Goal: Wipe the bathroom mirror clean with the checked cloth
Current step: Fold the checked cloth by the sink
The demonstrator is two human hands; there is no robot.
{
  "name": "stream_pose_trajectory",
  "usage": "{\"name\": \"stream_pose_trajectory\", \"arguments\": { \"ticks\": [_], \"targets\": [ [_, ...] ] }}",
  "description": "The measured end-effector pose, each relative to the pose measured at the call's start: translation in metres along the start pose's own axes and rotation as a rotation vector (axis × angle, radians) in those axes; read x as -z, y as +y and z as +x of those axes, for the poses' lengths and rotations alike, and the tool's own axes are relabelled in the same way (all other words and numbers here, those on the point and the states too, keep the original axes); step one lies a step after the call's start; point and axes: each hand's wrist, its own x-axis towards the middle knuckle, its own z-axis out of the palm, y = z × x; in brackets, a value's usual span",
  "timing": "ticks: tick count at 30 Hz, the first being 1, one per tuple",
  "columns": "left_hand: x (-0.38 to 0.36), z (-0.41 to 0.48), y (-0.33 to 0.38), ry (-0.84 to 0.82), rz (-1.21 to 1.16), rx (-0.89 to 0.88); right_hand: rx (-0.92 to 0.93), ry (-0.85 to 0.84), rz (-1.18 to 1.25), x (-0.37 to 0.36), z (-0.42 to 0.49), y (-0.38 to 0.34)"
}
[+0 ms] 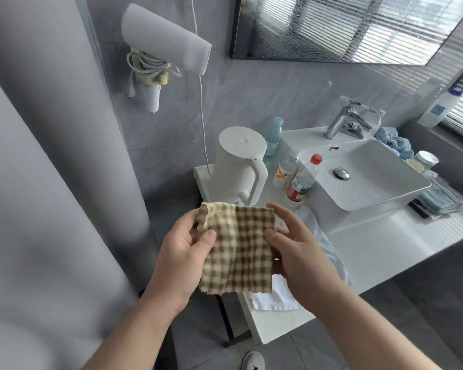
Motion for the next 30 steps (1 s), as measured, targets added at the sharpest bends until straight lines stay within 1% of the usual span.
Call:
{"name": "stream_pose_trajectory", "arguments": {
  "ticks": [2, 5, 9, 12, 15, 18, 20, 21, 22, 23, 24, 25, 26, 27, 28, 30],
  "targets": [
    [0.002, -0.001, -0.001, 0.043, 0.082, -0.076, 0.018, -0.012, -0.024, 0.000, -0.001, -0.001],
    [0.006, -0.001, -0.003, 0.085, 0.166, -0.138, 0.029, -0.071, -0.061, 0.002, -0.005, -0.005],
    [0.010, 0.003, -0.006, 0.120, 0.203, -0.163, 0.044, -0.198, -0.048, 0.009, -0.010, -0.009],
    [0.009, 0.007, -0.005, 0.130, 0.220, -0.215, 0.074, -0.254, -0.149, 0.011, -0.013, -0.009],
    [0.010, 0.011, -0.003, 0.136, 0.197, -0.273, 0.120, -0.176, -0.340, 0.012, -0.011, -0.009],
    [0.007, 0.011, 0.005, 0.096, 0.152, -0.328, 0.174, -0.090, -0.581, 0.014, -0.006, -0.004],
    [0.007, 0.008, 0.014, 0.025, 0.088, -0.349, 0.209, -0.005, -0.728, 0.018, -0.003, 0.000],
    [0.008, 0.006, 0.018, -0.060, 0.057, -0.338, 0.222, 0.038, -0.750, 0.019, -0.002, 0.001],
    [0.009, 0.003, 0.024, -0.196, 0.032, -0.309, 0.236, 0.073, -0.729, 0.019, -0.001, 0.000],
    [0.010, 0.000, 0.027, -0.367, 0.019, -0.262, 0.244, 0.091, -0.661, 0.019, -0.001, -0.002],
    [0.011, -0.003, 0.028, -0.546, 0.006, -0.191, 0.237, 0.087, -0.557, 0.019, -0.001, -0.004],
    [0.013, -0.004, 0.028, -0.686, -0.013, -0.126, 0.222, 0.064, -0.440, 0.018, -0.002, -0.008],
    [0.012, -0.004, 0.027, -0.759, -0.056, -0.084, 0.217, 0.025, -0.332, 0.018, -0.003, -0.012],
    [0.011, -0.004, 0.023, -0.739, -0.097, -0.076, 0.205, -0.029, -0.224, 0.018, -0.004, -0.015],
    [0.008, -0.002, 0.018, -0.640, -0.133, -0.073, 0.175, -0.099, -0.095, 0.019, -0.005, -0.017],
    [0.003, 0.008, 0.006, -0.264, -0.085, -0.052, 0.092, -0.237, 0.203, 0.022, -0.007, -0.022]
  ]
}}
